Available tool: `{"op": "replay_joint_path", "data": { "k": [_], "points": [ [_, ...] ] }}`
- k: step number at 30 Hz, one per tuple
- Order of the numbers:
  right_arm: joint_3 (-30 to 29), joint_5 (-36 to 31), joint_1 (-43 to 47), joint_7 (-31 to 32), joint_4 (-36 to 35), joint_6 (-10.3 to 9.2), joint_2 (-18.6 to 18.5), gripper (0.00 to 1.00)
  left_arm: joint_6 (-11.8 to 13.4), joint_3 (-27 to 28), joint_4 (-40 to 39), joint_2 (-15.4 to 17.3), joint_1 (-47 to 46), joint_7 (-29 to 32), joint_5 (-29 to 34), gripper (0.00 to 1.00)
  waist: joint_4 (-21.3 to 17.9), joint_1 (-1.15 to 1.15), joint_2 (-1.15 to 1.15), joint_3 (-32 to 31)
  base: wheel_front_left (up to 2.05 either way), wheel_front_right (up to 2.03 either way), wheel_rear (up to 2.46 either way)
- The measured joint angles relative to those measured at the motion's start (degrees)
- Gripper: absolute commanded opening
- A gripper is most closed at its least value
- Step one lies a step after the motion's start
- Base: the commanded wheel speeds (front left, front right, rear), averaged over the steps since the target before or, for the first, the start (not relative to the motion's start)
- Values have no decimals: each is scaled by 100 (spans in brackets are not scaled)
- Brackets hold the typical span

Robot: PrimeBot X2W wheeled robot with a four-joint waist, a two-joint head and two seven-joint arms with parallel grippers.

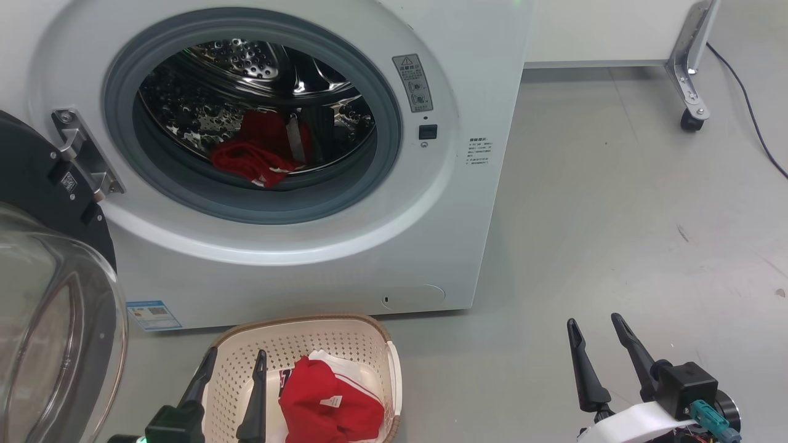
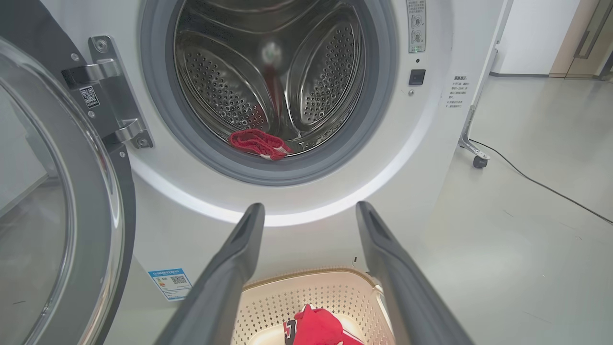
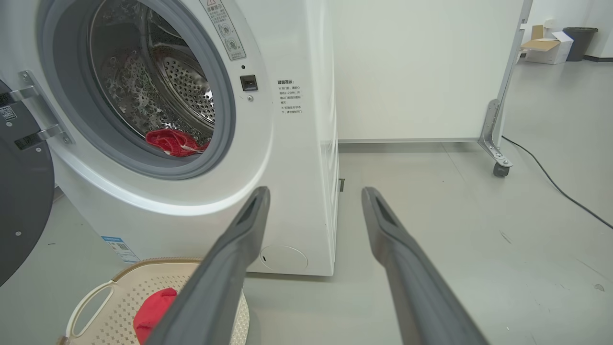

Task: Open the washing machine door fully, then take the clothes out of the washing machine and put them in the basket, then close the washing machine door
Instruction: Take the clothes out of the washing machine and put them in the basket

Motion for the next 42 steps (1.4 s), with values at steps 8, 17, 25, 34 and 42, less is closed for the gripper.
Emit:
{"op": "replay_joint_path", "data": {
  "k": [8,17,25,34,42],
  "points": [
    [4,0,0,0,-30,0,0,100,30,-1,-71,0,19,0,0,100,-17,0,0,53,0,0,0],
    [135,-35,-23,0,-132,2,2,100,102,10,-149,1,16,63,42,100,-86,0,0,266,0,0,0],
    [192,-55,-172,0,-280,2,0,100,102,-12,-105,7,-375,325,52,100,-192,0,0,624,0,0,0],
    [299,-59,-556,0,-556,0,-4,100,102,-19,48,-10,-1440,615,52,100,-333,0,0,1247,0,0,0],
    [528,29,-912,-1,-694,-14,-10,100,83,182,405,112,-2550,1083,42,100,-532,0,0,1866,0,0,0]
  ]
}}
